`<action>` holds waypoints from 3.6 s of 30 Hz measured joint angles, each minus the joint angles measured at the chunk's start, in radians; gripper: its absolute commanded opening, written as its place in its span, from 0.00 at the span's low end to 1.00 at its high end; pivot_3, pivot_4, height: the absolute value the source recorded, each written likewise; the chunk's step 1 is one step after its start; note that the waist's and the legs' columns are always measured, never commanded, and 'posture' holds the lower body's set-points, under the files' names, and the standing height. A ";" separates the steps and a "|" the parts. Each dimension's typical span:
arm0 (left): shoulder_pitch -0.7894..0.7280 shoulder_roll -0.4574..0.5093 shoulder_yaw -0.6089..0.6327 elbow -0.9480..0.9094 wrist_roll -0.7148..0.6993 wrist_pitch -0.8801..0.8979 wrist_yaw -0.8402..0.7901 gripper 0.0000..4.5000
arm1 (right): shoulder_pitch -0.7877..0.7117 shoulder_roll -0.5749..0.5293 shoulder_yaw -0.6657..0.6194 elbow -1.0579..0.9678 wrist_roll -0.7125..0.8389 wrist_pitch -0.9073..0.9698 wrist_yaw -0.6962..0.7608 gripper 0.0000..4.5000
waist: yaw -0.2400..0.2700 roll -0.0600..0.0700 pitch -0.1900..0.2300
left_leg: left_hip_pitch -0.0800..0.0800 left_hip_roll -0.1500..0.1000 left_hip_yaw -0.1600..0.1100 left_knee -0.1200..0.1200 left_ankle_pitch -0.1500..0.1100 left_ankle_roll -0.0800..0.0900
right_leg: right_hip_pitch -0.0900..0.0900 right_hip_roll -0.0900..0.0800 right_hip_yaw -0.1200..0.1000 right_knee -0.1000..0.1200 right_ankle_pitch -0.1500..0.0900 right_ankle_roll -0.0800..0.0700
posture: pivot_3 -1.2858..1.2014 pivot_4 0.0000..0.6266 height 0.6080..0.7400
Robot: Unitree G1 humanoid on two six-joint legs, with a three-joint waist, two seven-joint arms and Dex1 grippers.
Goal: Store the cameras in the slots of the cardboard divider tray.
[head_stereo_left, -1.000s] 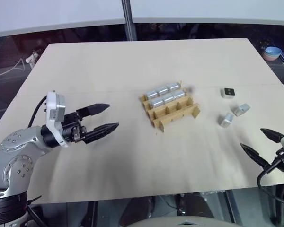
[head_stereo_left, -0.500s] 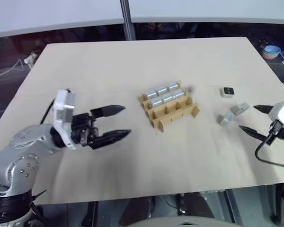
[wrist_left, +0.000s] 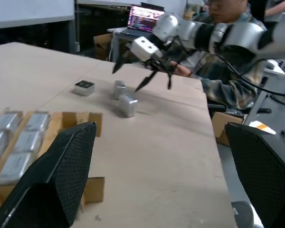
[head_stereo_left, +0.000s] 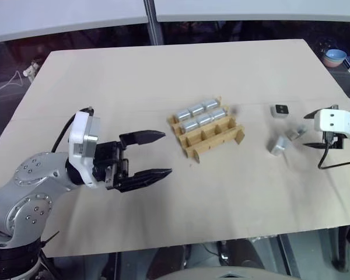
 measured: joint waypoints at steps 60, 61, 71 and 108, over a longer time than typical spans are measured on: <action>0.533 -0.085 0.243 -0.161 0.060 -0.189 0.052 1.00 | -0.134 0.601 0.185 -0.318 0.115 0.244 0.072 0.20 | -0.007 0.002 -0.001 | -0.001 -0.001 -0.002 0.002 0.000 0.000 | 0.000 0.000 -0.002 0.002 0.000 0.000 | 0.52 0.24 1.00; 0.540 -0.086 0.245 -0.162 0.061 -0.192 0.052 1.00 | -0.140 0.607 0.186 -0.307 0.109 0.236 0.069 0.20 | -0.007 0.002 -0.001 | -0.001 -0.001 -0.002 0.002 0.000 0.000 | 0.000 0.000 -0.002 0.002 0.000 0.000 | 0.52 0.24 1.00; 0.569 -0.099 0.262 -0.165 0.062 -0.218 0.061 1.00 | -0.196 0.654 0.195 -0.160 0.045 0.105 0.038 0.20 | -0.005 0.002 -0.001 | 0.000 -0.001 -0.002 0.002 0.000 0.000 | 0.000 0.001 -0.001 0.003 0.000 0.000 | 0.52 0.24 1.00; 0.330 -0.048 0.101 -0.070 0.081 -0.226 0.017 1.00 | 0.468 0.317 -0.322 -1.561 0.183 1.644 -0.447 0.86 | 0.024 0.004 -0.003 | -0.004 -0.001 -0.003 0.002 0.000 -0.001 | -0.002 0.000 -0.002 0.003 0.000 0.000 | 0.52 0.24 1.00</action>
